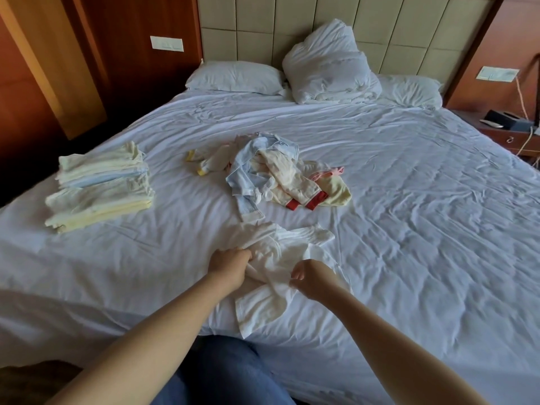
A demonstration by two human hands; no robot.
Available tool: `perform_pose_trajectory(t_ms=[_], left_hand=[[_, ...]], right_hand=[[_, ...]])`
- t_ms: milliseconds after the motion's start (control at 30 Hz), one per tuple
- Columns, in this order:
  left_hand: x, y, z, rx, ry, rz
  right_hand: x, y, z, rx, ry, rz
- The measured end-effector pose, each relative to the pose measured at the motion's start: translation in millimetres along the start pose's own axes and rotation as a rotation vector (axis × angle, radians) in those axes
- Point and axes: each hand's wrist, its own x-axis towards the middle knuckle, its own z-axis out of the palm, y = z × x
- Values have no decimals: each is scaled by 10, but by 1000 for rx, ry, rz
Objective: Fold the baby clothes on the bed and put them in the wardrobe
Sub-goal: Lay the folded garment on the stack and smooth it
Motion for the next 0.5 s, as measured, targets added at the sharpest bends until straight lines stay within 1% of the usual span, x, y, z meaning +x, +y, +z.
perform_pose_trajectory(t_ms=[100, 267, 333, 400, 433, 467, 500], left_hand=[[35, -12, 2, 50, 39, 9], [93, -60, 44, -27, 20, -4], [98, -83, 53, -97, 35, -21], [86, -87, 38, -211, 83, -60], [86, -84, 21, -275, 121, -78], [91, -79, -7, -340, 166, -94], [104, -75, -49, -402, 214, -110]], right_hand=[[-13, 4, -83, 71, 17, 0], [-8, 30, -114, 137, 31, 30], [2, 38, -120, 199, 57, 78], [9, 36, -148, 230, 121, 95], [11, 20, -176, 265, 159, 94], [17, 5, -211, 364, 192, 98], [18, -15, -259, 532, 216, 108]])
